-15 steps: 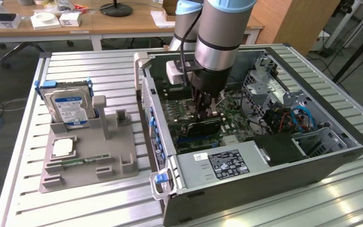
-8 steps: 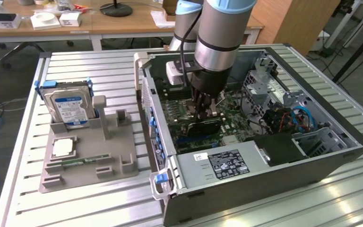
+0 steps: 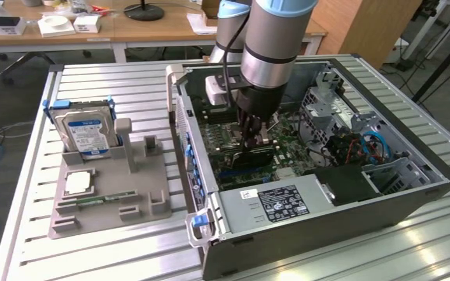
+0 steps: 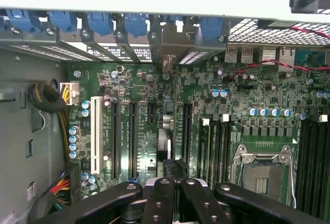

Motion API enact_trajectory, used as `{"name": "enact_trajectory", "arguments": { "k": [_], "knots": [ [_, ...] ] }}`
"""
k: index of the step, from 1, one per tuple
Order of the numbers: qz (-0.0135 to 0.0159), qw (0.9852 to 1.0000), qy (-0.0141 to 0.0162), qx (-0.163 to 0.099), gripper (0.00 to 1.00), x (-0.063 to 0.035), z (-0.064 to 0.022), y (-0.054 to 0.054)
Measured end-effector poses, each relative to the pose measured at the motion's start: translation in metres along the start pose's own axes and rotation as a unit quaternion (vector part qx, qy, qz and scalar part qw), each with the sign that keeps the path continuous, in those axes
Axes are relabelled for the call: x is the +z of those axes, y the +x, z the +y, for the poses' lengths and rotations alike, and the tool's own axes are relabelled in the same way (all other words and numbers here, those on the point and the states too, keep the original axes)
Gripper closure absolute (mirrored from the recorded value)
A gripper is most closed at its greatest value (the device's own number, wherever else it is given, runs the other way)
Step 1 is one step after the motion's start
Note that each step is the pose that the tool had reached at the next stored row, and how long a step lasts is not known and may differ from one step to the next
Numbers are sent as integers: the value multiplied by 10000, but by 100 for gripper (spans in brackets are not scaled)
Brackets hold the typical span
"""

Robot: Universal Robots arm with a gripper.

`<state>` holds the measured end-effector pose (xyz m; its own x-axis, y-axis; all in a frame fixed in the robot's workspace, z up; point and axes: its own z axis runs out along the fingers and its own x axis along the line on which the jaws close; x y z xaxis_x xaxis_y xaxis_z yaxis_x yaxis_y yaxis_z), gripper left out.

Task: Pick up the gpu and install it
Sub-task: 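Press down on the gpu until it lock into place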

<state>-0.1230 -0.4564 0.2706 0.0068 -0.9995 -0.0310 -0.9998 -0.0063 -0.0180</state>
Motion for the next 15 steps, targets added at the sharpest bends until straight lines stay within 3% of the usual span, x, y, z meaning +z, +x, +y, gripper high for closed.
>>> {"name": "enact_trajectory", "arguments": {
  "k": [15],
  "knots": [
    [-1, 10000, -1, -1, 90, 31, 3, -14]
  ]
}}
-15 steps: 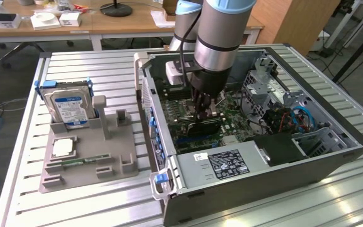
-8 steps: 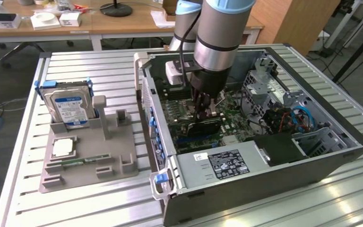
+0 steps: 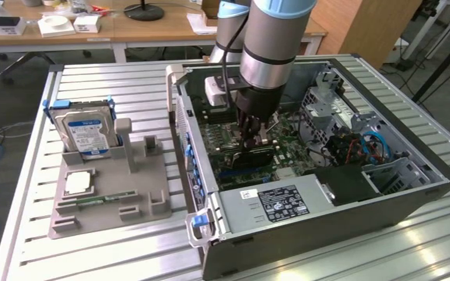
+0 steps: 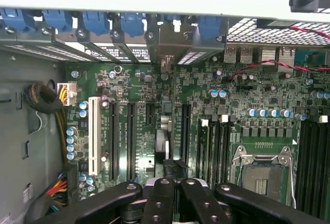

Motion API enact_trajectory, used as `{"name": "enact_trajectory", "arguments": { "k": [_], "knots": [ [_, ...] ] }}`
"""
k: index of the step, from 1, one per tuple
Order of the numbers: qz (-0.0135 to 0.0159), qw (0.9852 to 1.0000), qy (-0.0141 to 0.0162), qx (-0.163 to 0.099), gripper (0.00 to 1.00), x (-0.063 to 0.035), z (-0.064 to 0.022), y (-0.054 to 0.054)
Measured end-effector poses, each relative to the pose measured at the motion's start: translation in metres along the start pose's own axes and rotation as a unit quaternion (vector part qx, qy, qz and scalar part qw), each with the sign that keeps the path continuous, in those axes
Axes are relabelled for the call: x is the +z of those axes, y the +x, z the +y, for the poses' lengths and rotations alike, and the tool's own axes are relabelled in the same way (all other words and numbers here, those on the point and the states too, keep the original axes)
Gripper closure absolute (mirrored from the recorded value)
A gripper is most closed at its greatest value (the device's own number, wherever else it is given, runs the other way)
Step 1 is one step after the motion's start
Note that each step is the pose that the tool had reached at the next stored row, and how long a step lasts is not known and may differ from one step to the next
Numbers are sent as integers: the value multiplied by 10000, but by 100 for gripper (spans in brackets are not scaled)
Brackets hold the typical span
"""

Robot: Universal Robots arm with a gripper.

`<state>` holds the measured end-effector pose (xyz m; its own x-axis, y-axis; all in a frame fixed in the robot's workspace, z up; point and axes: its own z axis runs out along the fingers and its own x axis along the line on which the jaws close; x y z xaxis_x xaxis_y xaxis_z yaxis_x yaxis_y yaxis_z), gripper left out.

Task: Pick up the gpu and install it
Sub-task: 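Press down on the gpu until it lock into place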

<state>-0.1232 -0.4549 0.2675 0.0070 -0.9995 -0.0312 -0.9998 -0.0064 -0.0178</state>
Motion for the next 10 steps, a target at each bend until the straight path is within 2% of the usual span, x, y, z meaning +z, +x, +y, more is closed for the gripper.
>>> {"name": "enact_trajectory", "arguments": {
  "k": [10],
  "knots": [
    [0, 10000, 0, 0, 90, 9, 1, 0]
  ]
}}
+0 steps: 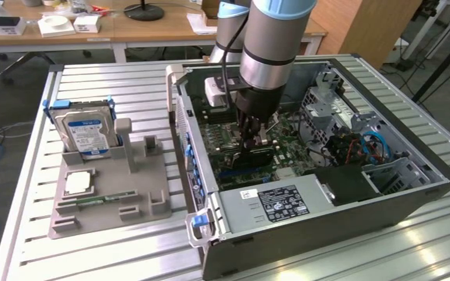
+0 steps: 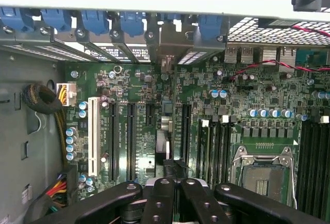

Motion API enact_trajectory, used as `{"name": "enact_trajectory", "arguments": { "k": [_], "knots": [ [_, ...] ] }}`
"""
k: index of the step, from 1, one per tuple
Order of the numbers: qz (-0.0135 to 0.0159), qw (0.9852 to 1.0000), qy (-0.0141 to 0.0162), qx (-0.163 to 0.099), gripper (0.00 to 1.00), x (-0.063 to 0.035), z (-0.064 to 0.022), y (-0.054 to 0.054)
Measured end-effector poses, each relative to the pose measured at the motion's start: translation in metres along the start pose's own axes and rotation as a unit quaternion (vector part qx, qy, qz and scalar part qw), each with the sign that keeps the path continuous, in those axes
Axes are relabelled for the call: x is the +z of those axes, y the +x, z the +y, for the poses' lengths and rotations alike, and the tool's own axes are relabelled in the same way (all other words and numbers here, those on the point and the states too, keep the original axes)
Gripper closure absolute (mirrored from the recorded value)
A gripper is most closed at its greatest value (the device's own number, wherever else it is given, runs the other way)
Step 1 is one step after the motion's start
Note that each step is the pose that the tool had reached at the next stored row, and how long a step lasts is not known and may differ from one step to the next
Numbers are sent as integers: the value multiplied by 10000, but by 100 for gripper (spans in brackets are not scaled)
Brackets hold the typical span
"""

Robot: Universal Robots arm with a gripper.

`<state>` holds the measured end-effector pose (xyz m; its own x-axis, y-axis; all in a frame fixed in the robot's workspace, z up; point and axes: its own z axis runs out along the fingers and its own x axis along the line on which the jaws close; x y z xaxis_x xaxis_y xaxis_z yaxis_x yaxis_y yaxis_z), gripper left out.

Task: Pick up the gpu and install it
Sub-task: 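Press down on the gpu until it lock into place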

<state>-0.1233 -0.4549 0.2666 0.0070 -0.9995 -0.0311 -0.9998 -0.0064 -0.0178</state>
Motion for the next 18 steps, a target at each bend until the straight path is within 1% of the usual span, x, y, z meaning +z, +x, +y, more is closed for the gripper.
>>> {"name": "enact_trajectory", "arguments": {
  "k": [13, 18],
  "knots": [
    [-1, 10000, 1, 0, 90, 0, 7, -1],
    [-1, 10000, 1, 0, 90, -24, 6, -3]
  ]
}}
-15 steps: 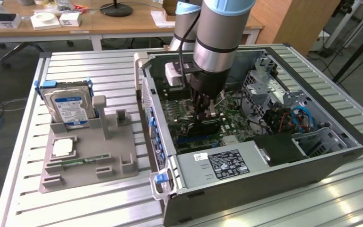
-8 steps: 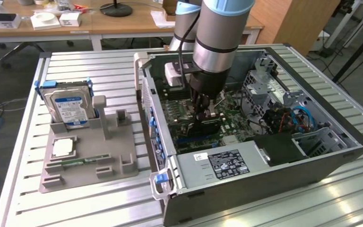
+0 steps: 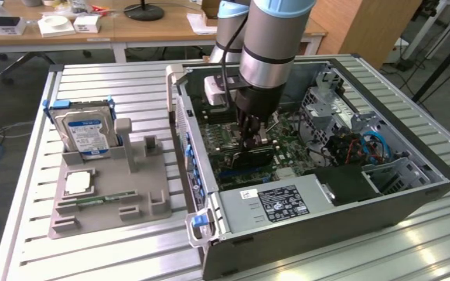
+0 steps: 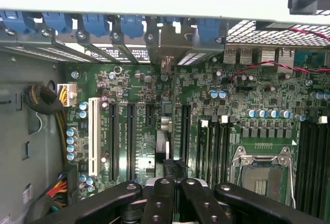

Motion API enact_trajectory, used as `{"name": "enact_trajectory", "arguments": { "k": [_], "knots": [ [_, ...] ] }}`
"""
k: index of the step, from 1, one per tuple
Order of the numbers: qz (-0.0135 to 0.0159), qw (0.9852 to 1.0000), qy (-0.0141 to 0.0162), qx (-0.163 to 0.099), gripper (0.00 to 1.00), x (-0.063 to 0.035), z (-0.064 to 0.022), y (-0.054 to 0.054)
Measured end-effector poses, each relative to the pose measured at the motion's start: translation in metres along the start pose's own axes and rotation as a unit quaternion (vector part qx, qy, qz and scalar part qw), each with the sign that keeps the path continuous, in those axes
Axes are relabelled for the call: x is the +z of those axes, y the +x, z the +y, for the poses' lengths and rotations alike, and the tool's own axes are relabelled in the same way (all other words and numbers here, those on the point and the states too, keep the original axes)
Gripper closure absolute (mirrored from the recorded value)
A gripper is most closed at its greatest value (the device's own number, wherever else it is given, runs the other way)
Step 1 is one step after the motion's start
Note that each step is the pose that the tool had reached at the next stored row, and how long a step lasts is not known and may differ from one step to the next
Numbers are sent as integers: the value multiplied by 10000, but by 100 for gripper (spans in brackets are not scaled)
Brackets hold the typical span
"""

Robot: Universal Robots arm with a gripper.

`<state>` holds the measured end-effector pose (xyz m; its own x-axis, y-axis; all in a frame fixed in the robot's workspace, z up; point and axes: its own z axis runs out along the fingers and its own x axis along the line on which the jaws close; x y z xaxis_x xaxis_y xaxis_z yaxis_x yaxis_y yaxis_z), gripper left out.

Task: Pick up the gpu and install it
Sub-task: 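Press down on the gpu until it lock into place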

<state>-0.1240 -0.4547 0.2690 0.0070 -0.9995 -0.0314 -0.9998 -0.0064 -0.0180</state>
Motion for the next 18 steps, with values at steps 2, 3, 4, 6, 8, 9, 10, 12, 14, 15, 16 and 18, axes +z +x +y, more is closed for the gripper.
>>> {"name": "enact_trajectory", "arguments": {
  "k": [2, 3, 4, 6, 8, 9, 10, 12, 14, 15, 16, 18],
  "knots": [
    [0, 10000, 0, 0, 90, 0, 0, 0],
    [0, 10000, 0, 1, 90, 0, 5, -2],
    [1, 10000, 0, 1, 90, 0, 12, -4],
    [1, 10000, -1, 0, 90, 0, 23, -7],
    [1, 10000, -1, 0, 90, 1, 23, -14],
    [1, 10000, 0, 1, 90, 2, 23, -20],
    [1, 10000, 0, 0, 90, 2, 23, -21],
    [1, 10000, 0, -1, 90, 2, 23, -20],
    [0, 10000, 0, 0, 90, 10, 23, -21],
    [1, 10000, 0, 0, 90, 14, 24, -21],
    [2, 10000, -1, 0, 90, 14, 25, -20],
    [2, 10000, -1, 0, 90, 15, 26, -20]
  ]
}}
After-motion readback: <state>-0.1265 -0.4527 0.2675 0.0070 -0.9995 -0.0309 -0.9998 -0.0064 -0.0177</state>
